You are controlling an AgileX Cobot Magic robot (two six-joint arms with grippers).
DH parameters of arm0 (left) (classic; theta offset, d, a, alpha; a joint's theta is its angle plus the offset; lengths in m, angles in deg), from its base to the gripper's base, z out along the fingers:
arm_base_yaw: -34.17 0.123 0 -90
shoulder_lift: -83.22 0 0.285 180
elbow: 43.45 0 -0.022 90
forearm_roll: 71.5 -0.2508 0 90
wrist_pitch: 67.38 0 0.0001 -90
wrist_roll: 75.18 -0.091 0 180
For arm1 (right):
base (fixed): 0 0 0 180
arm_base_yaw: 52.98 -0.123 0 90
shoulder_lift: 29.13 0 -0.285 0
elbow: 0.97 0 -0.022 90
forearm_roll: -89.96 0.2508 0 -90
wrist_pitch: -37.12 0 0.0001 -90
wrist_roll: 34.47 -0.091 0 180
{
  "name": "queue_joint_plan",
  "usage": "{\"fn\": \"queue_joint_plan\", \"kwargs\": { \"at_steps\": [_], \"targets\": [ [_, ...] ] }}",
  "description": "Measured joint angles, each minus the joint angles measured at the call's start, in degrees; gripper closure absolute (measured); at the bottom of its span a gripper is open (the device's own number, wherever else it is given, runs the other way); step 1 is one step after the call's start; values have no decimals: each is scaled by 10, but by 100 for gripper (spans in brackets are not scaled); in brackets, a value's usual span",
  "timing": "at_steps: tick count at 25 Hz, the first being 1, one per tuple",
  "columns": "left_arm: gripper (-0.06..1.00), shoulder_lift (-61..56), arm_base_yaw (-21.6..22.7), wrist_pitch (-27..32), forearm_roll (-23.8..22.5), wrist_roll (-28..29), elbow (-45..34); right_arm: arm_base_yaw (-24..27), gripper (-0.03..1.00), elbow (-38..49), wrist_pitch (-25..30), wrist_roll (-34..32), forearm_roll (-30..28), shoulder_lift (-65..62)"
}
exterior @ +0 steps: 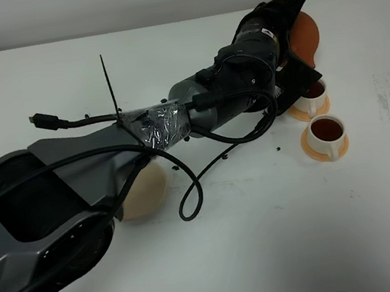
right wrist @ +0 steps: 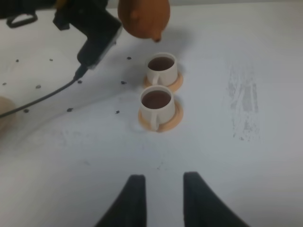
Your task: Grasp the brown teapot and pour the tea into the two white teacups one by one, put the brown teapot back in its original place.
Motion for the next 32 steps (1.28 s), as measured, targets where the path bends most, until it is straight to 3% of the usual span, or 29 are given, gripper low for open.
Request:
{"fn": "queue_joint_plan", "kwargs": {
  "at_steps": [5, 13, 17, 23, 32],
  "targets": [
    [82, -31, 5, 26, 69, 43, 0, 0, 74, 0, 0, 0, 0, 0],
    [82, -79, 40, 160, 314, 118, 0, 0, 74, 0, 0, 0, 0, 0],
    [82, -93, 57, 196, 429, 139, 0, 0, 74, 0, 0, 0, 0, 0],
    [82, -123, 69, 185, 507, 176, -59, 0, 74, 0, 0, 0, 0, 0],
    [82, -141, 91, 168, 581, 292, -138, 0, 74, 0, 0, 0, 0, 0]
  ]
}}
